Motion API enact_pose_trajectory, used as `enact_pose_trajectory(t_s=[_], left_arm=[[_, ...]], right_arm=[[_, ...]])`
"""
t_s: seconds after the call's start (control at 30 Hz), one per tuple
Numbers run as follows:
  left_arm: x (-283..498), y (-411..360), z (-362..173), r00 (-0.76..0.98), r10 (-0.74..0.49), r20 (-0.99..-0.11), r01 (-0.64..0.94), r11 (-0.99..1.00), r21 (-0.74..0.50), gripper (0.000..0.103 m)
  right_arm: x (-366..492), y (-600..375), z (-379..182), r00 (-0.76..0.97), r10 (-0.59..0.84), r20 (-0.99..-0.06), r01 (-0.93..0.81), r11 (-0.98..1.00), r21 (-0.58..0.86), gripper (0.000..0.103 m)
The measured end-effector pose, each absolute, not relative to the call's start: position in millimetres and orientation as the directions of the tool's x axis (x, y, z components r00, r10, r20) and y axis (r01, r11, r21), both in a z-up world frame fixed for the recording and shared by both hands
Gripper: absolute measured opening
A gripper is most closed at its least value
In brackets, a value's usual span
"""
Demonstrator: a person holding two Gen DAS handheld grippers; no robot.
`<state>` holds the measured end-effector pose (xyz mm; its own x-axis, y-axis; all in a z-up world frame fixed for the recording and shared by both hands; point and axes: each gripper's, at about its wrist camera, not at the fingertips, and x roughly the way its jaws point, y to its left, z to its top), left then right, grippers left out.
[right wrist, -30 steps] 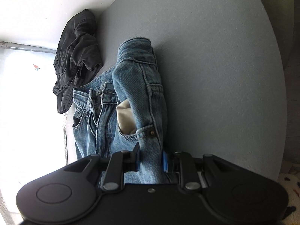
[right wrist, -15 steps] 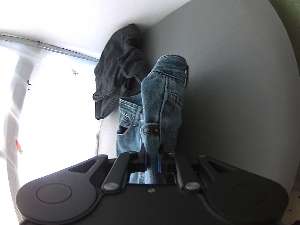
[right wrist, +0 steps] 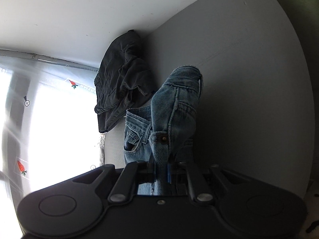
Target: Fold clothes
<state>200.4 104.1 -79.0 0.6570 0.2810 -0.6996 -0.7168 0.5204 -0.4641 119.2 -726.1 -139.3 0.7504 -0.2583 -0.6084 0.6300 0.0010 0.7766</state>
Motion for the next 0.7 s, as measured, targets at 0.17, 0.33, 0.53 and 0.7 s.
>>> enact_pose_trajectory(t_s=[0.17, 0.33, 0.53, 0.7], left_arm=[[239.9, 95.5, -75.5, 0.673, 0.292, -0.680, -0.709, 0.518, -0.479, 0.007], [277.3, 95.7, -74.5, 0.697, 0.262, -0.668, -0.688, 0.507, -0.519, 0.007], [318.9, 89.3, -62.9, 0.706, 0.257, -0.660, -0.671, 0.541, -0.507, 0.007], [363.8, 92.6, -71.0, 0.721, 0.216, -0.659, -0.651, 0.536, -0.537, 0.007]], right_arm=[[153.7, -729.8, -132.0, 0.763, -0.272, -0.586, 0.620, 0.054, 0.783, 0.010], [189.3, -742.1, -127.1, 0.779, -0.252, -0.575, 0.607, 0.070, 0.792, 0.010], [225.9, -748.1, -121.0, 0.769, -0.250, -0.588, 0.623, 0.091, 0.777, 0.010], [261.5, -752.5, -125.1, 0.760, -0.245, -0.602, 0.637, 0.093, 0.766, 0.011]])
